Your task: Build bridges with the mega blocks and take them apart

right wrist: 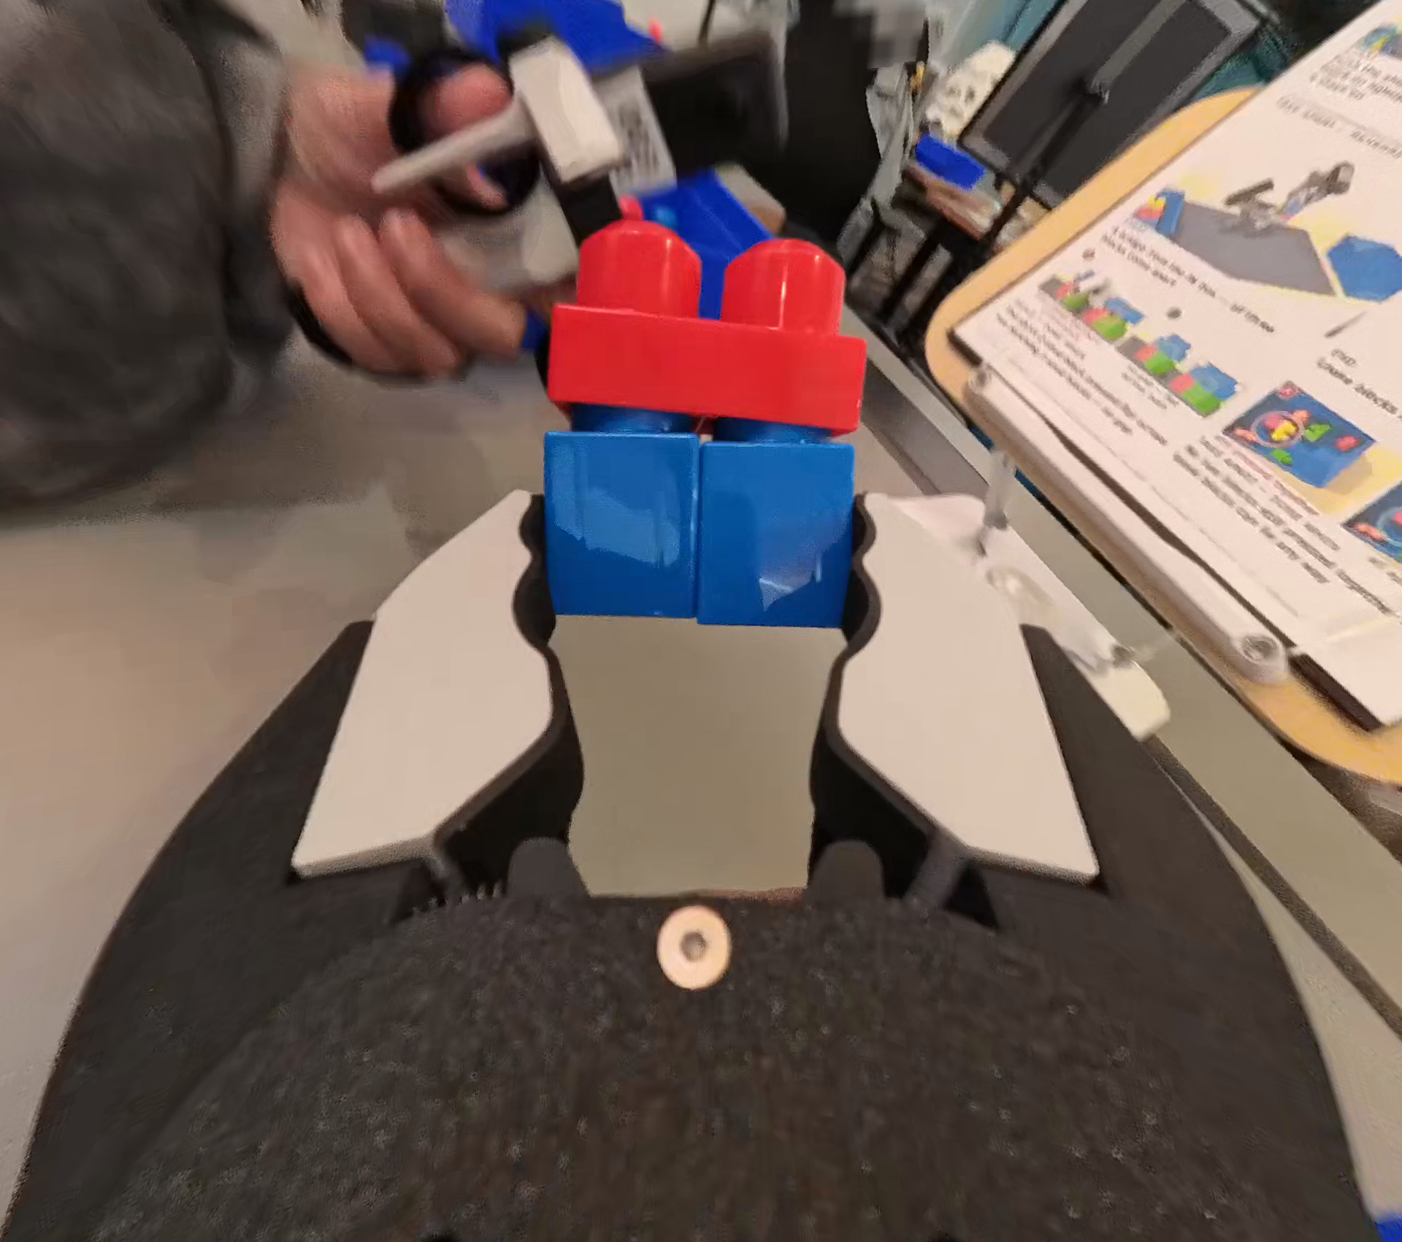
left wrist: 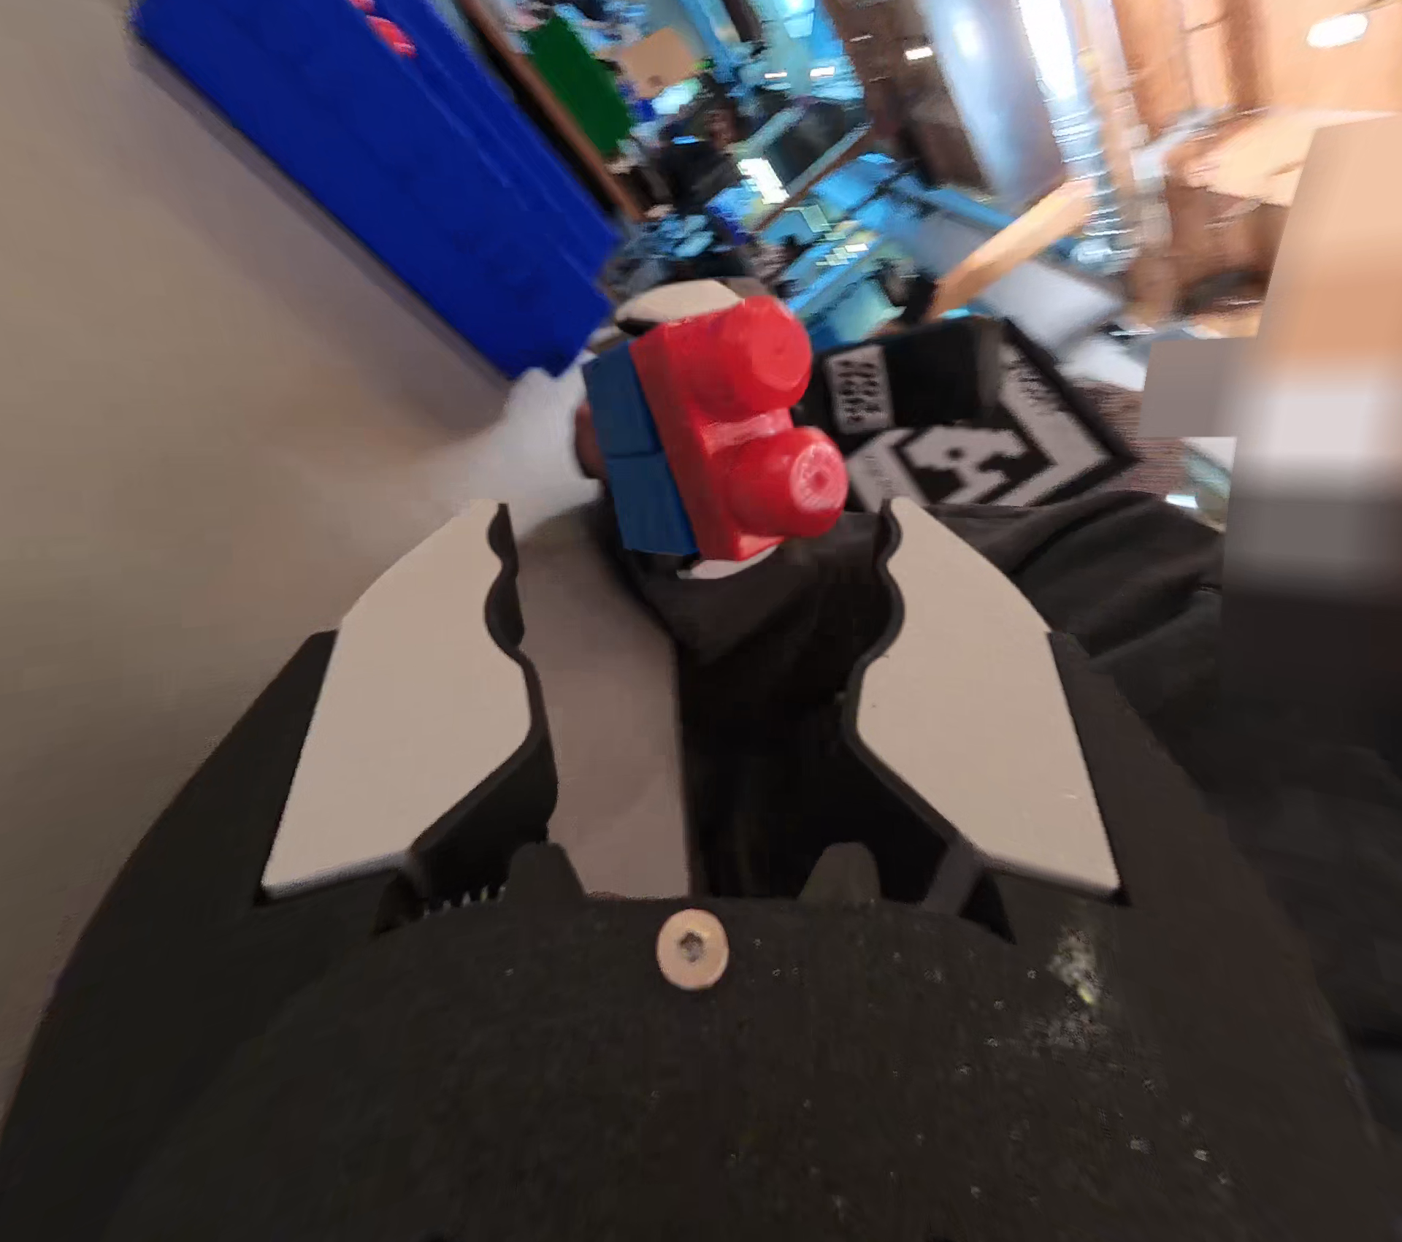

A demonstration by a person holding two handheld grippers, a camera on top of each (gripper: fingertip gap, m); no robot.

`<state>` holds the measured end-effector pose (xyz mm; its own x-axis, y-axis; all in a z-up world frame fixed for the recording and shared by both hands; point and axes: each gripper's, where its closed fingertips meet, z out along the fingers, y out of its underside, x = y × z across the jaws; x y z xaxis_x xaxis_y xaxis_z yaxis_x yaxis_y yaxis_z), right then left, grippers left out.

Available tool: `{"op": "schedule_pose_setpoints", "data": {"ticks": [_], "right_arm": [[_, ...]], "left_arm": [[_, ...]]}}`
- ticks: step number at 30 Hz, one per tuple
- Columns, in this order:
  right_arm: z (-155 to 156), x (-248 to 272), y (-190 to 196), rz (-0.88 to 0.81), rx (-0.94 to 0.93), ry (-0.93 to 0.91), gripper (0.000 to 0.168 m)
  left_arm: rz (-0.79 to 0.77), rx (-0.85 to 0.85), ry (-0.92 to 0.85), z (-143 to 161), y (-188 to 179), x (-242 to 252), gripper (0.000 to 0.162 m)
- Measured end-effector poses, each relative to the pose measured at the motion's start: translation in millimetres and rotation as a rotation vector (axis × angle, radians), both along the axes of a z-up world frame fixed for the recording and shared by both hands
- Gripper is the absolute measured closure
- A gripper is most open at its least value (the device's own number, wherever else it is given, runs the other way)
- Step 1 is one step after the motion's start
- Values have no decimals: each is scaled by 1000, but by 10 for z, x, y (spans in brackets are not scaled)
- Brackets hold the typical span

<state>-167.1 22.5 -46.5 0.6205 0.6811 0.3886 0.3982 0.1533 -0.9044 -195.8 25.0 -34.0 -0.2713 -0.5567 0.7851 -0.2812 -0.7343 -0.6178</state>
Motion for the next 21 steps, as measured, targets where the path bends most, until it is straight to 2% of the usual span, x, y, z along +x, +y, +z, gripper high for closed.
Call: {"op": "schedule_pose_setpoints", "data": {"ticks": [3, 7, 13, 21], "right_arm": [[227, -52, -73, 65, 62, 95, 93], [296, -146, -87, 99, 134, 22, 93], [290, -192, -29, 86, 222, -163, 93], [249, -209, 43, 100, 238, -182, 93]], "left_arm": [[-148, -135, -225, 159, -149, 9, 63], [-299, -207, -367, 318, -228, 45, 54], [-428, -200, -256, 329, -285, 158, 51], [-488, -221, -269, 346, -296, 144, 64]]}}
